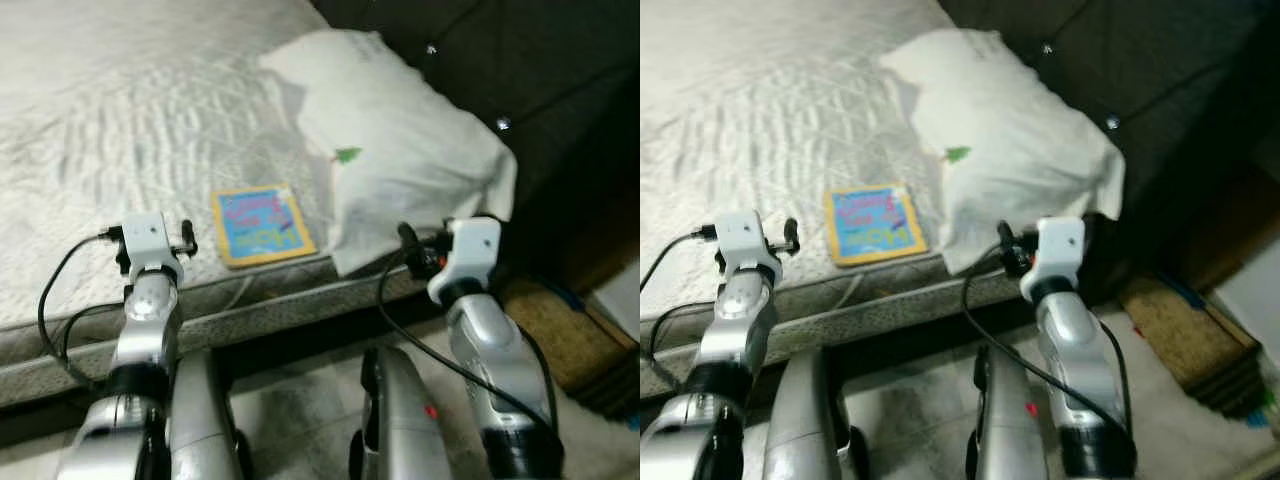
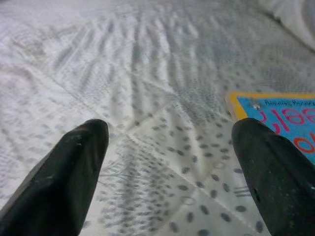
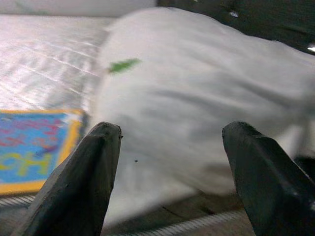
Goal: Clean up the room
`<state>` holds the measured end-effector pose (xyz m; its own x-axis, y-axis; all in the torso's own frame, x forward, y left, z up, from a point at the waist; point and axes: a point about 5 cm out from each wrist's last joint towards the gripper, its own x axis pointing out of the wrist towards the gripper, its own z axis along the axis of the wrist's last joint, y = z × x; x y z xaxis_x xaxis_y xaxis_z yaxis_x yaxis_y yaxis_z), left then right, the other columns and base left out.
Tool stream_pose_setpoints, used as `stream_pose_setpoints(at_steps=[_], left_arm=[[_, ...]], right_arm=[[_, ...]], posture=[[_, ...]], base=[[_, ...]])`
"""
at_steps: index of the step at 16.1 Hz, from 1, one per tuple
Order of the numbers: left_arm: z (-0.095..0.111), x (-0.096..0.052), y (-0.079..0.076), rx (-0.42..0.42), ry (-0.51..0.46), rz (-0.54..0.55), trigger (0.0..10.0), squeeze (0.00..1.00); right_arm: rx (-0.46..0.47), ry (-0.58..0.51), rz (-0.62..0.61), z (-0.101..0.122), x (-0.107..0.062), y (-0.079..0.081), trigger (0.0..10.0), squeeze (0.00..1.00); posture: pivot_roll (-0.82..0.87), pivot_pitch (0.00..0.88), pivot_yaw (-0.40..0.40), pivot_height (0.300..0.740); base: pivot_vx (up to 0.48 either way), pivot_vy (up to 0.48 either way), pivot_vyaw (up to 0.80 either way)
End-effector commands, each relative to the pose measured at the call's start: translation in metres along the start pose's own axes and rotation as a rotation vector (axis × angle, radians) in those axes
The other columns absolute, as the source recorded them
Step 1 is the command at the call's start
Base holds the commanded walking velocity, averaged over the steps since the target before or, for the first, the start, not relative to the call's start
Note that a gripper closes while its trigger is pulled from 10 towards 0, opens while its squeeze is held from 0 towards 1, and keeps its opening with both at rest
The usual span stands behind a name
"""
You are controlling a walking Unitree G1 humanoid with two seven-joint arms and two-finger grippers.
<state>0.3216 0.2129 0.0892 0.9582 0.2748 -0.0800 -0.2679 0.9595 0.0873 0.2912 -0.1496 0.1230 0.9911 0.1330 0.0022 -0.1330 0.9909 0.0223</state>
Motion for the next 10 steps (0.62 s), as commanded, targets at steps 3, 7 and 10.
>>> stream_pose_setpoints(at_steps=[3, 7, 10], left_arm=[[0.028, -0.023, -0.002, -0.003, -0.164, -0.035, 10.0, 1.0], [0.029, -0.062, -0.015, 0.111, -0.197, -0.12, 10.0, 0.0], [0.021, -0.072, -0.021, 0.096, -0.177, -0.231, 10.0, 0.0]], right_arm=[[0.072, -0.049, -0.023, 0.008, 0.01, 0.0, 10.0, 0.0], [0.085, -0.057, -0.039, 0.004, 0.004, 0.002, 10.0, 0.0], [0.095, -0.028, -0.071, -0.007, -0.002, -0.004, 10.0, 0.0]], posture=[[0.05, 0.0, -0.036, 0.539], [0.02, 0.0, -0.02, 0.587], [0.03, 0.0, -0.014, 0.611]], base=[[0.0, 0.0, 0.0], [0.0, 0.0, 0.0], [0.0, 0.0, 0.0]])
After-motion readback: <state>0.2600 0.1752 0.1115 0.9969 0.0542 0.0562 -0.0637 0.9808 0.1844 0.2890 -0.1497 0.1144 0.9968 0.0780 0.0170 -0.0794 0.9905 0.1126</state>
